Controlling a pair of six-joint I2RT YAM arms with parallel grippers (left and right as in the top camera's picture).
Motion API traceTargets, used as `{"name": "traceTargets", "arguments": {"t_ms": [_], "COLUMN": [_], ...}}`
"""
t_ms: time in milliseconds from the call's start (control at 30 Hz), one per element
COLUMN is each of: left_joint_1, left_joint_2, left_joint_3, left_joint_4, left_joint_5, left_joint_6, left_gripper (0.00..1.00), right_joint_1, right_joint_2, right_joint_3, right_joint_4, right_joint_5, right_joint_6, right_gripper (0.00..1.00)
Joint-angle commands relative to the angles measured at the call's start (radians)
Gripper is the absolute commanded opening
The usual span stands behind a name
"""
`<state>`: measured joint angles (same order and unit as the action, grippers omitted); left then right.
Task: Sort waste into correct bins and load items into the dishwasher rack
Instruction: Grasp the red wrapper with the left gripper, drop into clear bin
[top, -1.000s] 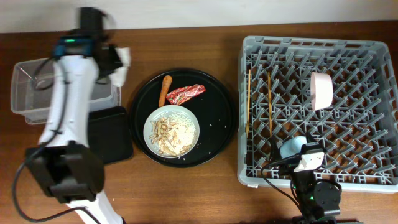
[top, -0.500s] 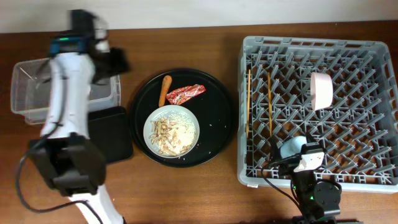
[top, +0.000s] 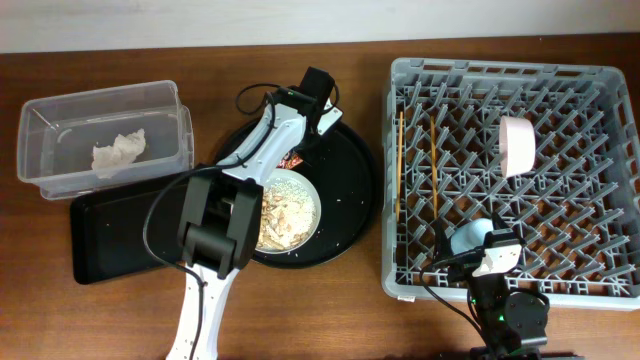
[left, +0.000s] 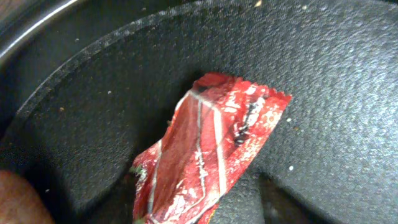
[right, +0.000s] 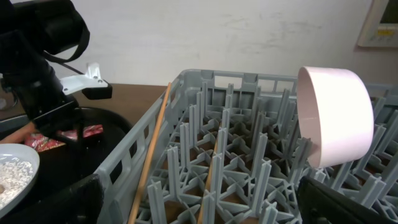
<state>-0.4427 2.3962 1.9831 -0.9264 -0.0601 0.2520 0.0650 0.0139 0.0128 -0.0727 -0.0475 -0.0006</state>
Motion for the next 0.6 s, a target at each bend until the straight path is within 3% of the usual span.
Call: {"name": "traceTargets", "arguments": {"t_ms": [0, 67, 167, 267, 300, 333, 367, 433, 467, 533, 567], "left_joint_1": [0.002, 0.01, 0.104, 0.335, 0.438, 0.547, 0.591, 0.668, 0.681, 0.688, 0.67], "left_joint_2": [0.031, 0.012, -0.044, -0.087, -0.087, -0.087, -0.085, -0.083, -0.083, -0.095, -0.151], "left_joint_3": [0.048, 0.228, 0.467, 0.496, 0.485, 0.472, 0.467, 0.438, 0.437, 0.459, 0.474], "left_joint_4": [-0.03, -0.18, -0.435, -0.534, -0.54, -0.486, -0.452, -0.394, -0.401, -0.41, -0.464], "left_joint_5": [-0.016, -0.028, -0.173, -0.224, -0.173, -0.067, -0.03, -0.006, 0.034, 0.06, 0.173], "left_joint_6": [0.018, -0.098, -0.302, -0.558, -0.661, -0.667, -0.667, -0.666, -0.636, -0.585, -0.46], "left_gripper": [0.04, 0.0, 0.0, 0.0, 0.0, 0.0, 0.04, 0.61, 0.7, 0.79, 0.67], "right_joint_1": [-0.008, -0.008, -0.008, -0.008, -0.008, -0.008, -0.008, -0.008, -0.008, -0.008, -0.008], "right_joint_2": [-0.008, -0.008, -0.008, -0.008, -0.008, -0.008, -0.008, -0.008, -0.008, -0.008, -0.008], "right_joint_3": [-0.007, -0.007, -0.007, -0.007, -0.007, -0.007, -0.007, -0.007, -0.007, -0.007, -0.007], "right_joint_4": [0.0, 0.0, 0.0, 0.0, 0.0, 0.0, 0.0, 0.0, 0.0, 0.0, 0.0], "right_joint_5": [-0.008, -0.009, -0.009, -0.008, -0.008, -0.008, -0.009, -0.009, -0.009, -0.008, -0.008], "right_joint_6": [0.0, 0.0, 0.0, 0.0, 0.0, 0.0, 0.0, 0.0, 0.0, 0.0, 0.001], "right_gripper": [0.98, 0.98, 0.98, 0.98, 0.98, 0.98, 0.98, 0.98, 0.98, 0.98, 0.98]}}
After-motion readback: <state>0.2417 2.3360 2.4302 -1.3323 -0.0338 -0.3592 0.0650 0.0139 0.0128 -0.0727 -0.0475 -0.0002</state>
